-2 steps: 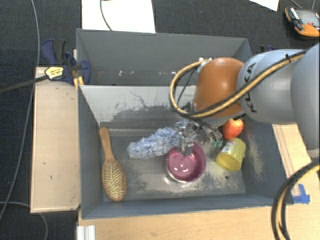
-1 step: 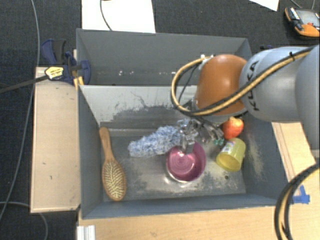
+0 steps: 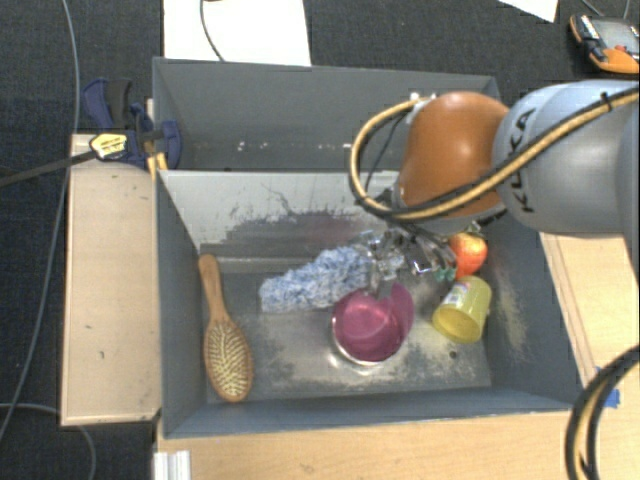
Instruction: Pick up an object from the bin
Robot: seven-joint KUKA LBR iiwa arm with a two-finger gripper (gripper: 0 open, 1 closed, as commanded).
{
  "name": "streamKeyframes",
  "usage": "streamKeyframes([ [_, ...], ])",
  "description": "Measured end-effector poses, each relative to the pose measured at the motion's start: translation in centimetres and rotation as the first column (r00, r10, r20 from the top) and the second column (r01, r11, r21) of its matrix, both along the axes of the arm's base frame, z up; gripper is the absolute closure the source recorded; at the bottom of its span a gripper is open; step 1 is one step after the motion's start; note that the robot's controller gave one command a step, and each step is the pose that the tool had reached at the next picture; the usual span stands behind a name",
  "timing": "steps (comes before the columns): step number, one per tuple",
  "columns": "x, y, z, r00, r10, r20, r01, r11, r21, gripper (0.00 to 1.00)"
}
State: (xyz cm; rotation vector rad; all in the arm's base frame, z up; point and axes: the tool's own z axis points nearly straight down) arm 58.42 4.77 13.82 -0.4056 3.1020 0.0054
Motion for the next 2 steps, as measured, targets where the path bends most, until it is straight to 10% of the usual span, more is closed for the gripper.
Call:
streamKeyframes([
  [2,0.1,0.0,3.5,1.000,-0.001,0.006,0.001,1.000,0.001,1.00],
])
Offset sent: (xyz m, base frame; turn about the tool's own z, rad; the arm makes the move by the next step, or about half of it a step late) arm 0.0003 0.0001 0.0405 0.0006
